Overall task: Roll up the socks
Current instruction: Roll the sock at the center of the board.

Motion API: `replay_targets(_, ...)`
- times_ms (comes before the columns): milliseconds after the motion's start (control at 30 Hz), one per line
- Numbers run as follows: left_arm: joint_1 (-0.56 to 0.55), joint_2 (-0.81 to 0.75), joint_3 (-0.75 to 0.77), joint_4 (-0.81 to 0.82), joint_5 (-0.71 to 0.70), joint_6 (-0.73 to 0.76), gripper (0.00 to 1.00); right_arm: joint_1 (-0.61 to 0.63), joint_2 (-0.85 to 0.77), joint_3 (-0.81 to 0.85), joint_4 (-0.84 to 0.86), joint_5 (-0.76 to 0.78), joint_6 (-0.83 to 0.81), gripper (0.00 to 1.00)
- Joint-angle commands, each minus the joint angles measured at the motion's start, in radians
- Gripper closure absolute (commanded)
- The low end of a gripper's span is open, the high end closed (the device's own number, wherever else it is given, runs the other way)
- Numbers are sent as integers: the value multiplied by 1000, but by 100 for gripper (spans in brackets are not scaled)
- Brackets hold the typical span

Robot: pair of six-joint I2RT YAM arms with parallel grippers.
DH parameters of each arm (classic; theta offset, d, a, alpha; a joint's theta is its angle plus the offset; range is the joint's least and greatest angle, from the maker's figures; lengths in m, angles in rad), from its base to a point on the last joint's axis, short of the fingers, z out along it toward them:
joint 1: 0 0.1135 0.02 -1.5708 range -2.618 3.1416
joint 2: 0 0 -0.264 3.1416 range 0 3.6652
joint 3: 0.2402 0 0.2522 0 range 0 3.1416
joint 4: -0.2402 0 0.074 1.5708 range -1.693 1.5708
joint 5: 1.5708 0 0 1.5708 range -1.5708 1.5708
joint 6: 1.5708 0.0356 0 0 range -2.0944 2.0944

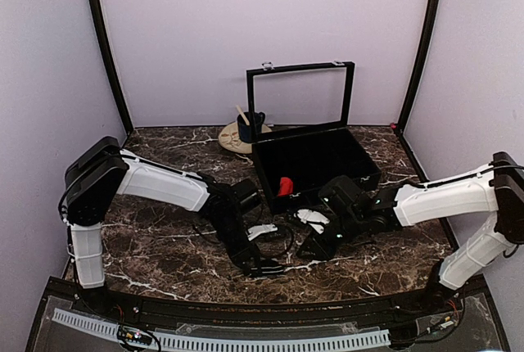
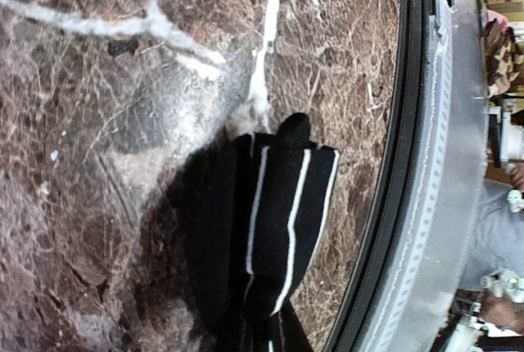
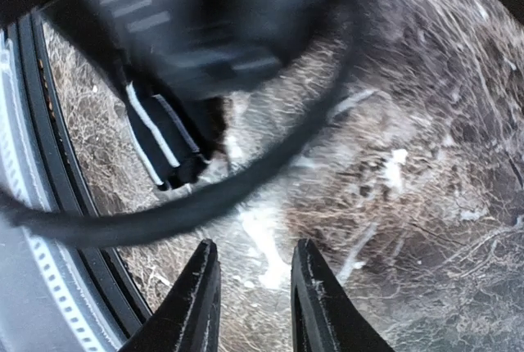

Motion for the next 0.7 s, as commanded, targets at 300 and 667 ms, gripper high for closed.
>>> replay_targets(300, 84, 126, 29, -167, 176, 22, 100, 252, -34, 31, 13, 325, -141, 66)
replay_targets(667, 100, 175, 58, -211, 210, 44, 100, 348, 111, 168, -5, 378, -273, 61)
